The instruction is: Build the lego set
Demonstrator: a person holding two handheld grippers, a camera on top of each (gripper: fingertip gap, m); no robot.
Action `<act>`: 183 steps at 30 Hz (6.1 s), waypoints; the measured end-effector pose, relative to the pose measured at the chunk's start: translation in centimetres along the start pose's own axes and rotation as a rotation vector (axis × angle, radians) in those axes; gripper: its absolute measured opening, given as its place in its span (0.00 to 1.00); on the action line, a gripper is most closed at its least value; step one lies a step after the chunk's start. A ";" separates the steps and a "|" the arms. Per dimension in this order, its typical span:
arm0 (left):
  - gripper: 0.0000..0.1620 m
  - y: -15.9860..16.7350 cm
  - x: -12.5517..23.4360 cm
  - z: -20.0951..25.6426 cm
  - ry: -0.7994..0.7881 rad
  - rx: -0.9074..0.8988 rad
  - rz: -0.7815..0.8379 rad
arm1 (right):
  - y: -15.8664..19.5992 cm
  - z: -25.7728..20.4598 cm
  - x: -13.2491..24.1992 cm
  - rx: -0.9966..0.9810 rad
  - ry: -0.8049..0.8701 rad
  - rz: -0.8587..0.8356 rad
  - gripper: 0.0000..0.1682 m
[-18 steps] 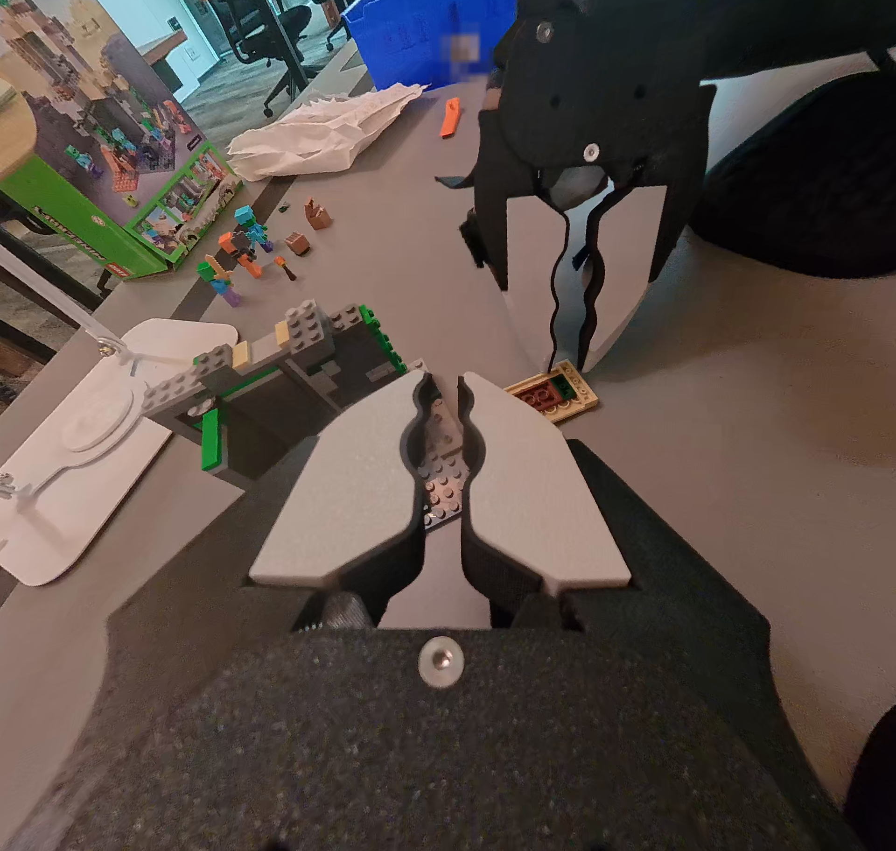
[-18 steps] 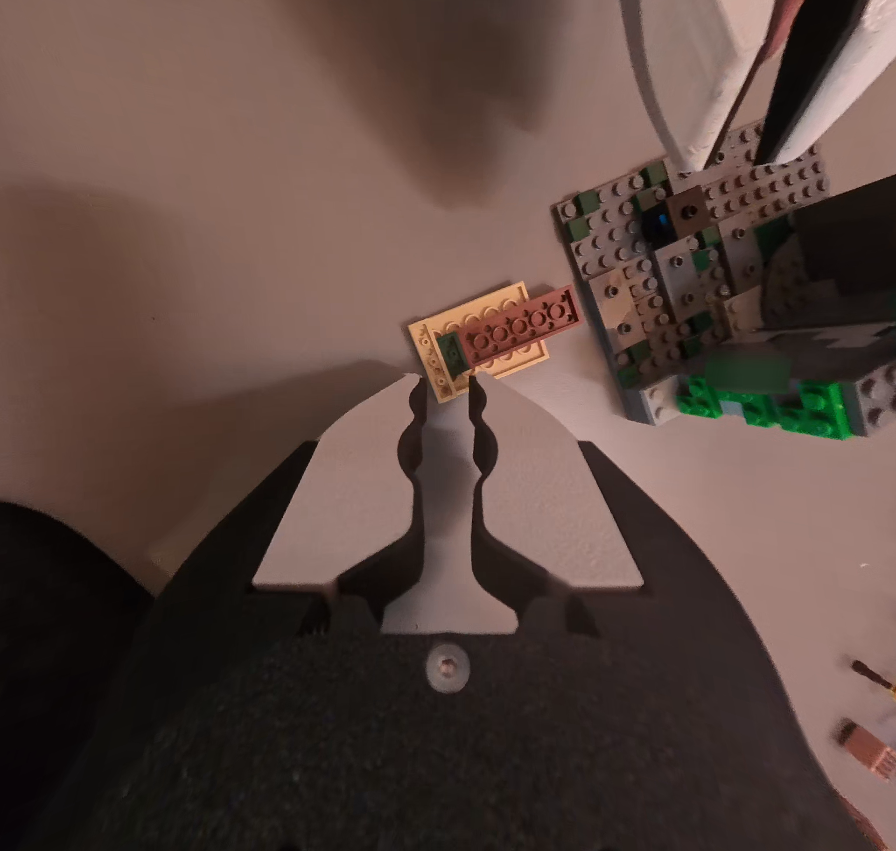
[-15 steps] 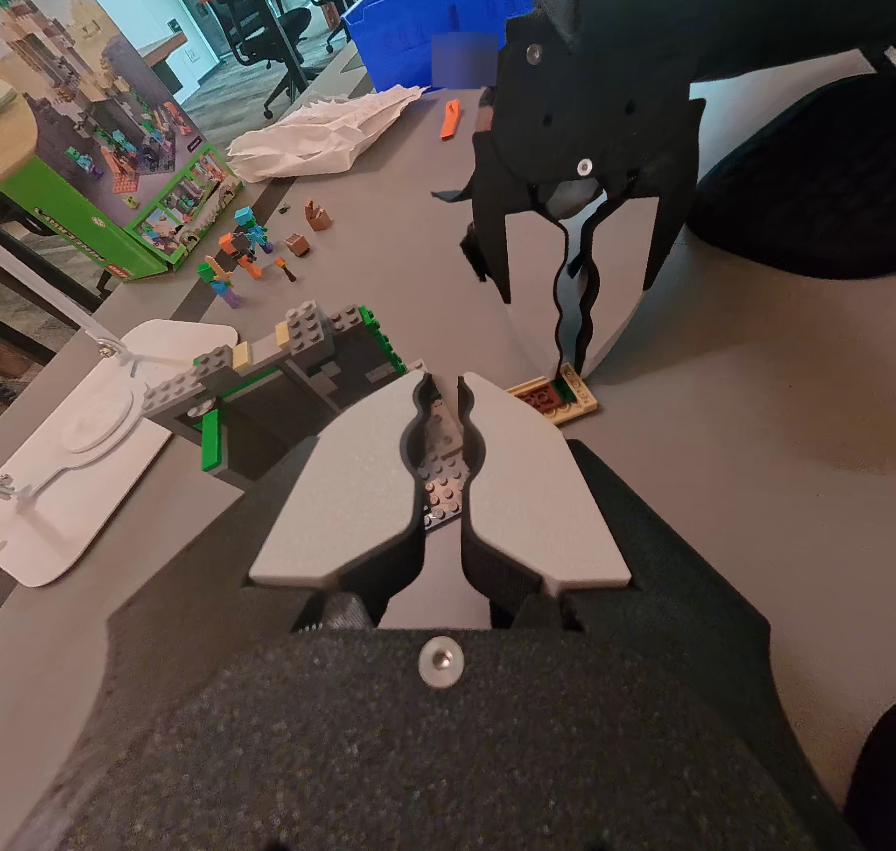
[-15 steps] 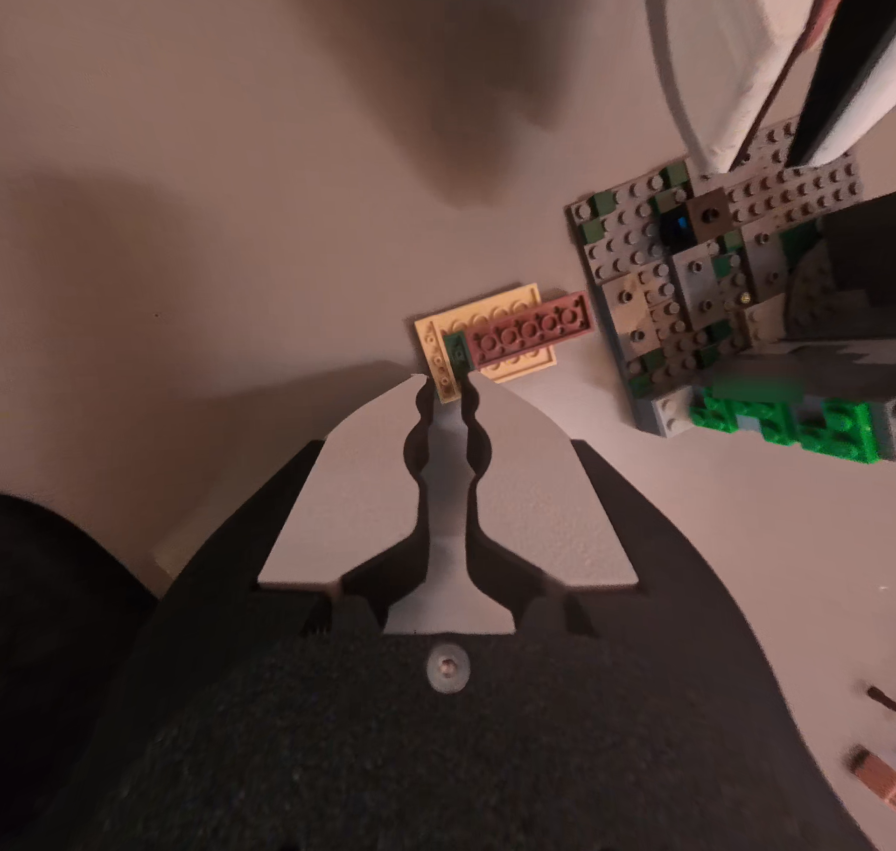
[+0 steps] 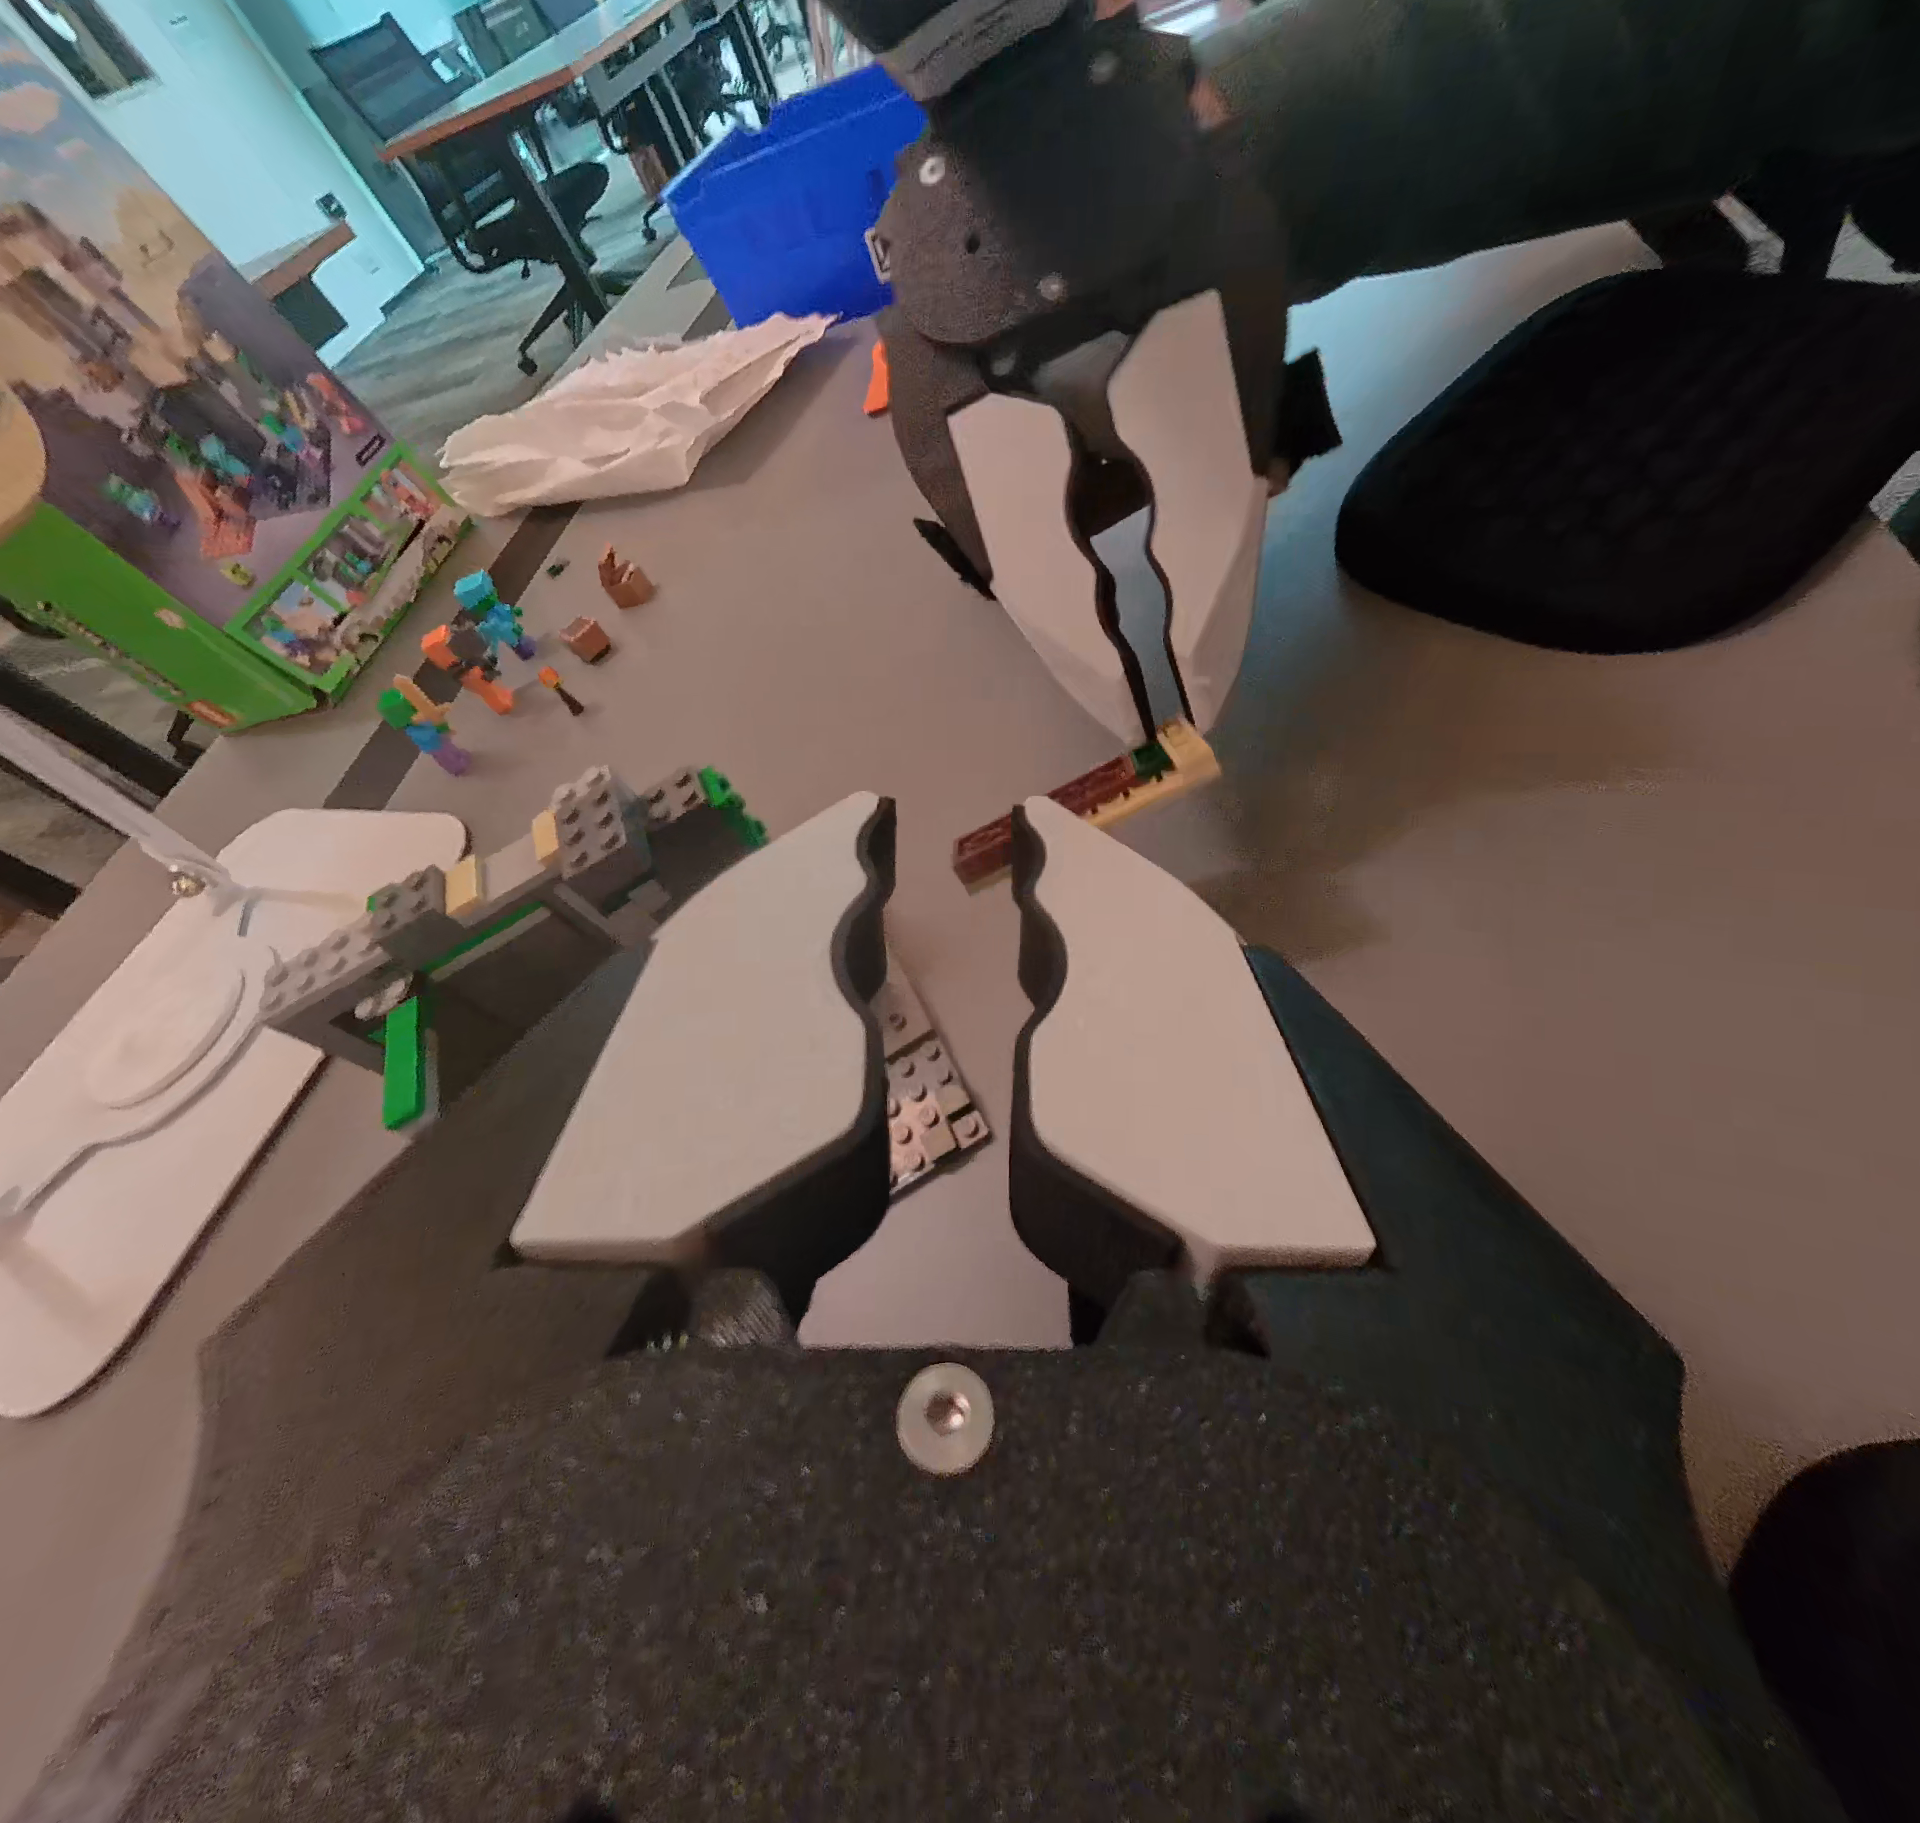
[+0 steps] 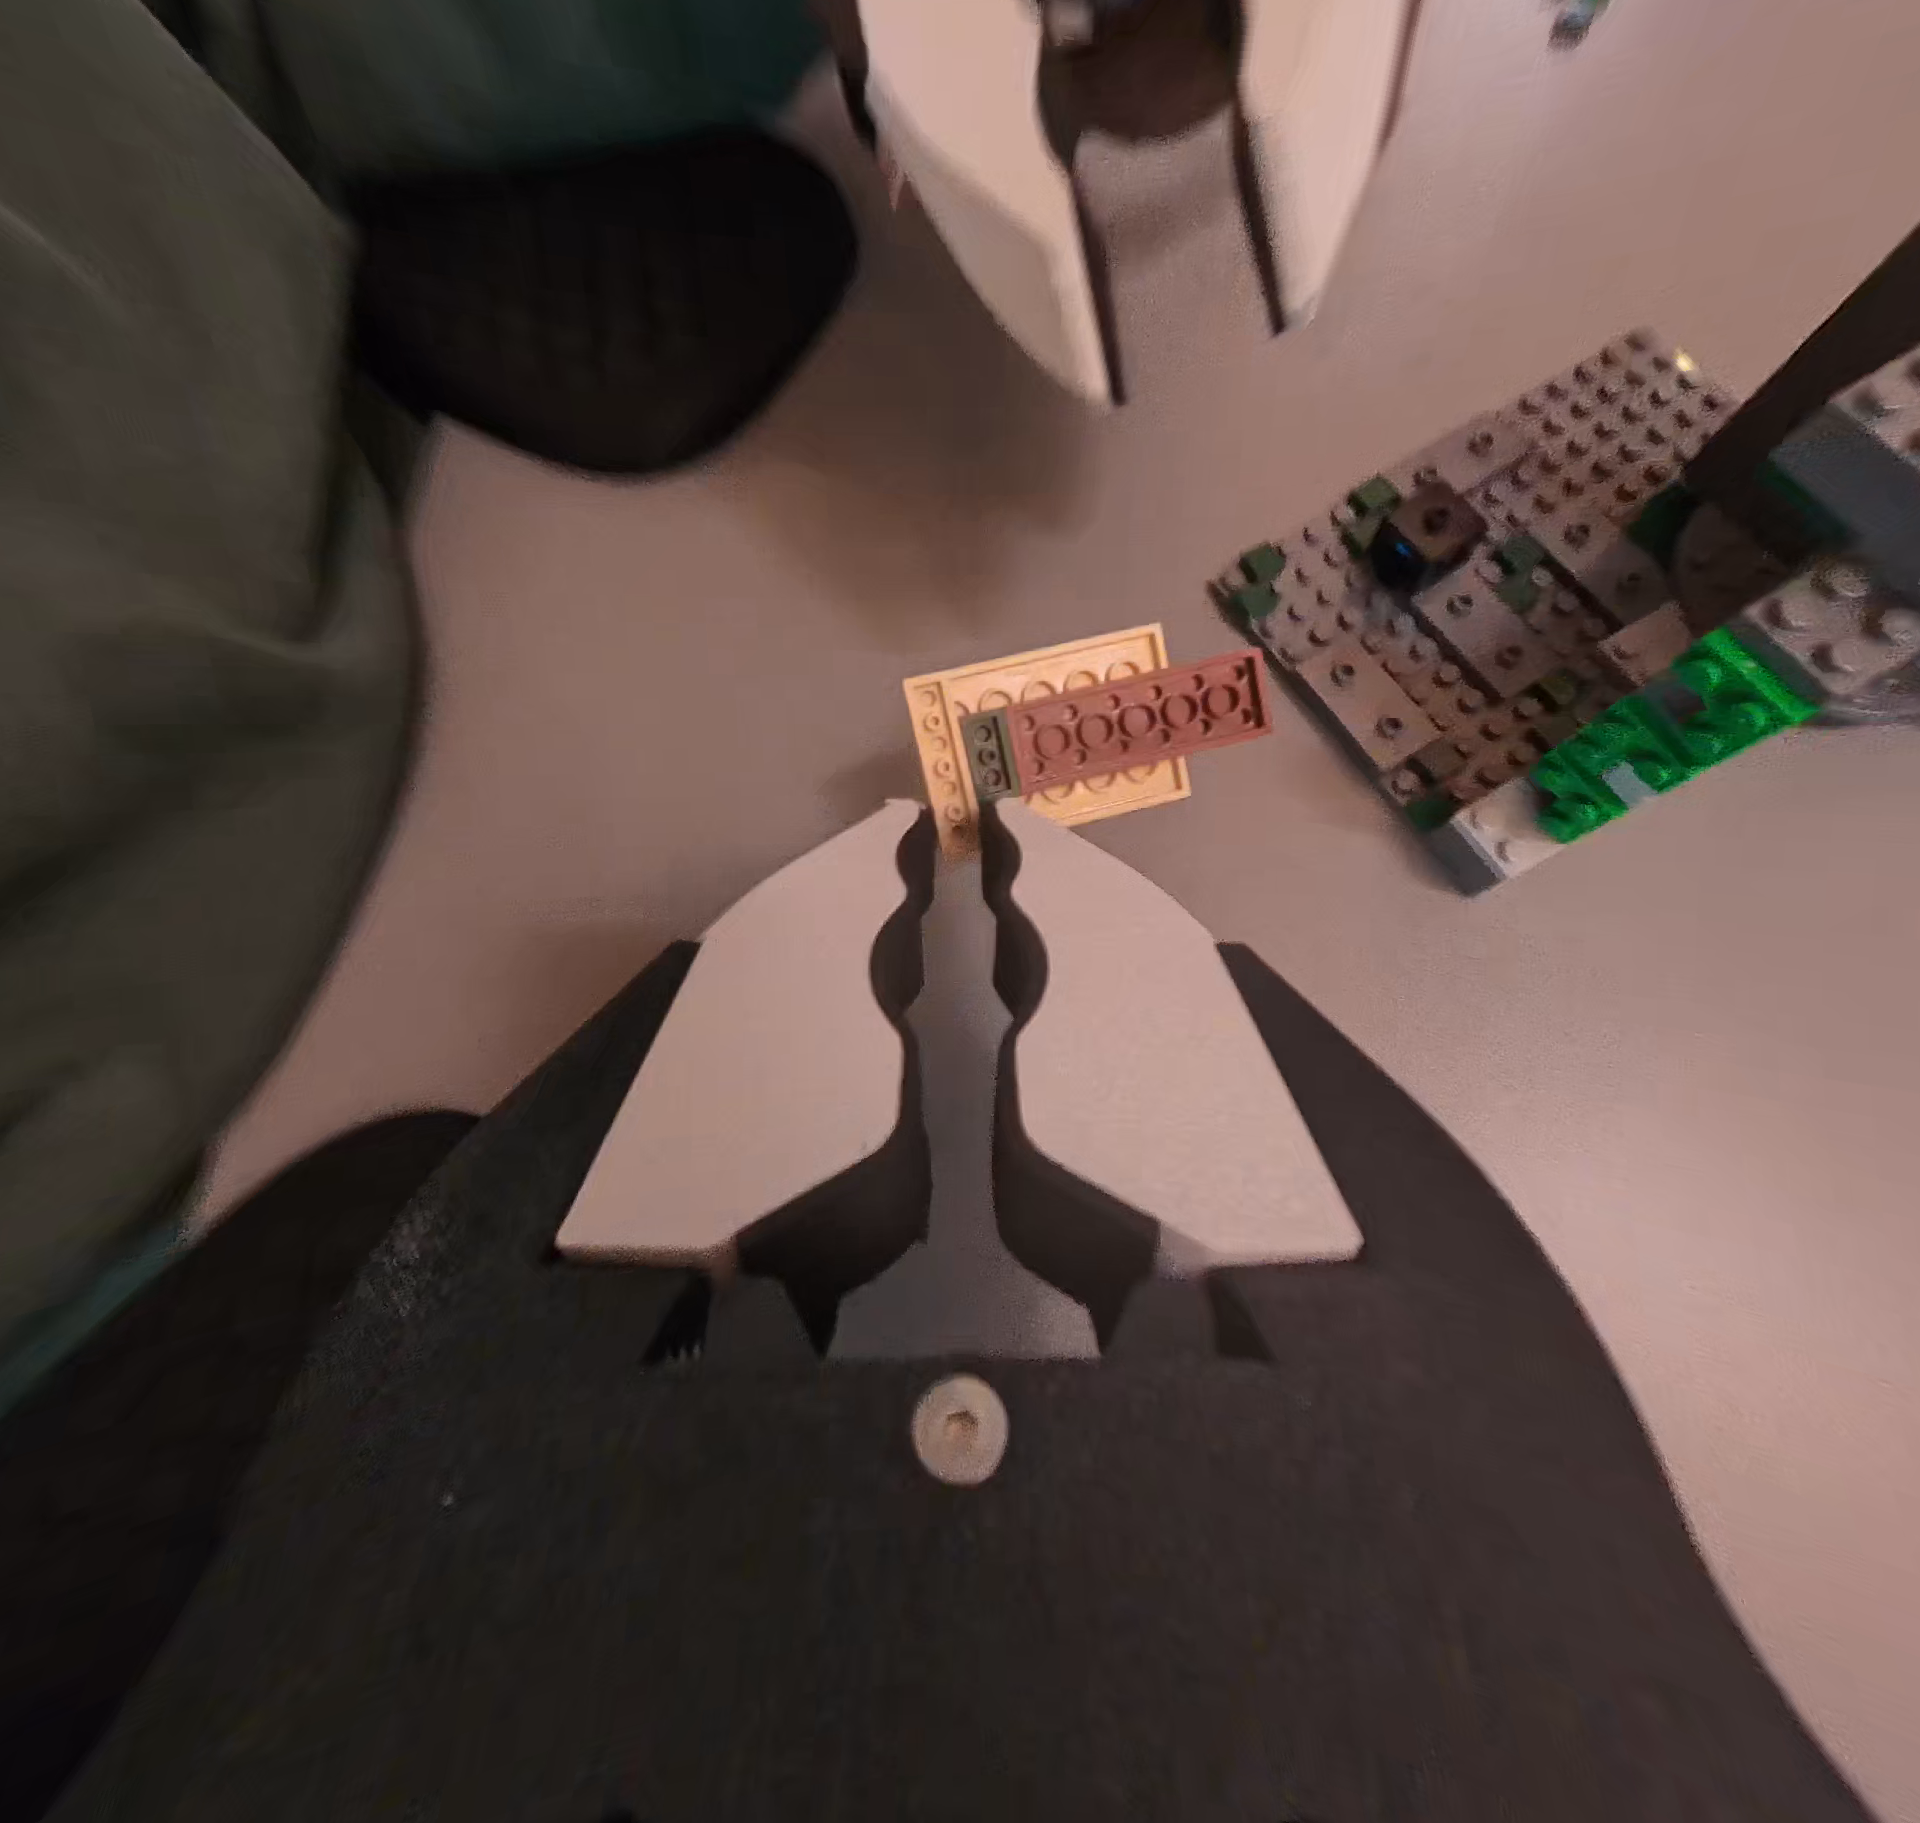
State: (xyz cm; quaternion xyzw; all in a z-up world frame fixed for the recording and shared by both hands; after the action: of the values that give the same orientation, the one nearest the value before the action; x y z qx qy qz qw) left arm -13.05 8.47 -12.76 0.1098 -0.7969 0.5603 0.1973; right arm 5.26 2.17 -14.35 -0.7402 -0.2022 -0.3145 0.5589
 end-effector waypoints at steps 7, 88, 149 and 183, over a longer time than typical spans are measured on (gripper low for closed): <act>0.20 -1.4 -0.6 1.0 0.160 0.110 0.162 | -0.7 -1.8 3.5 -0.077 -0.374 0.491 0.05; 0.04 -0.7 -2.3 1.5 0.331 0.238 -0.077 | -4.7 -2.2 1.0 0.010 0.207 0.079 0.12; 0.23 -1.6 -1.3 -1.0 -0.392 0.033 0.078 | -1.3 4.8 4.1 -0.593 -0.115 0.845 0.12; 0.23 0.7 -1.8 -7.9 -0.270 0.384 -0.060 | -6.7 16.5 4.0 0.281 -0.144 0.065 0.10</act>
State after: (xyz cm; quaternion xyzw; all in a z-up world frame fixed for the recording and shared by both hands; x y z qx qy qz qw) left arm -10.14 16.06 -11.81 0.2430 -0.6911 0.6758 0.0810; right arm 7.74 19.64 -9.77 -0.6815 -0.2597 -0.2109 0.6509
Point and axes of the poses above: each gripper's, where its closed fingertips meet, x back along the fingers, y out of its underside, z = x × y across the jaws, the point moved 9 cm from there along x, back along the fingers, and after that the axes turned 7 degrees about -z, right-handed, at the moved point
